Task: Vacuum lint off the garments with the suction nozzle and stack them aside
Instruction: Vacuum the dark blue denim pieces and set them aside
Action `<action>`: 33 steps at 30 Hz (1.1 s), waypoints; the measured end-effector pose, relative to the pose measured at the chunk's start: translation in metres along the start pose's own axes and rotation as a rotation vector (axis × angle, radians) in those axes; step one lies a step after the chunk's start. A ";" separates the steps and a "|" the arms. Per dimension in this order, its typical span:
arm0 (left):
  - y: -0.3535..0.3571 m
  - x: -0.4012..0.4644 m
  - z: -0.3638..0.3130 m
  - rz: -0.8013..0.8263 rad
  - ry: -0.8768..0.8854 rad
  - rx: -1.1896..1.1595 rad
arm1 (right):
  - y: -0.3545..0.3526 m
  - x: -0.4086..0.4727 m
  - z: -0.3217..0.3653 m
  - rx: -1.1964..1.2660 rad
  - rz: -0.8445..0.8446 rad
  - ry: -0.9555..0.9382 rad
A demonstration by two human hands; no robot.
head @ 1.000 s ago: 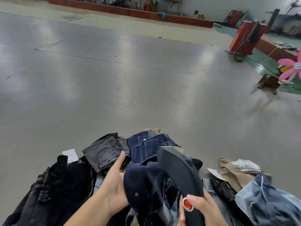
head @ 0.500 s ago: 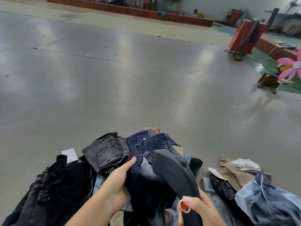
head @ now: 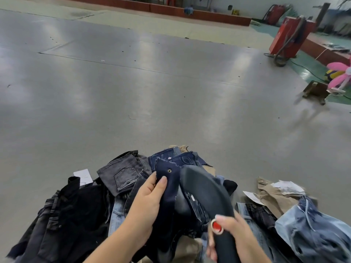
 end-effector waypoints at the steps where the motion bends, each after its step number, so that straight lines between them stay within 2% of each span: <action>1: 0.000 0.000 -0.001 -0.004 0.013 0.024 | -0.001 0.002 0.002 0.028 -0.007 0.014; 5: -0.004 0.002 -0.003 -0.062 -0.016 -0.008 | -0.010 -0.006 -0.006 -0.025 -0.066 0.059; 8: -0.003 0.003 -0.001 -0.055 -0.066 -0.053 | 0.006 -0.010 -0.012 0.068 0.071 0.046; 12: -0.002 0.000 0.001 0.004 -0.053 -0.062 | 0.001 -0.002 0.003 0.072 0.026 0.084; 14: -0.003 -0.002 0.001 0.005 -0.054 -0.038 | -0.003 0.001 0.011 0.059 0.072 0.055; 17: -0.007 0.001 0.000 -0.024 -0.041 0.016 | -0.010 -0.001 -0.001 0.052 -0.021 0.076; 21: -0.002 -0.001 -0.003 0.042 -0.063 -0.020 | 0.009 -0.002 -0.009 0.196 0.101 0.073; 25: -0.005 -0.005 -0.004 0.079 -0.097 -0.029 | 0.003 0.002 0.010 0.125 0.111 0.102; 27: -0.006 -0.004 -0.003 0.097 -0.112 -0.028 | 0.003 0.005 0.015 0.074 0.036 0.115; 29: -0.004 -0.005 -0.001 0.133 -0.131 -0.019 | -0.004 0.007 0.008 0.042 -0.142 0.092; 31: -0.006 -0.004 -0.002 0.195 -0.142 0.033 | -0.002 0.005 0.006 0.060 -0.144 0.114; 33: -0.013 -0.004 -0.008 0.266 -0.130 0.229 | -0.005 0.003 0.010 0.061 -0.111 0.124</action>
Point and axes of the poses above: each hand's wrist, its own x-axis towards the middle knuckle, its own y-axis out of the palm, z = x × y, the point moved 2 cm from there along x, towards the middle knuckle, and after that the axes turned 4 degrees about z, right-handed, at the moved point
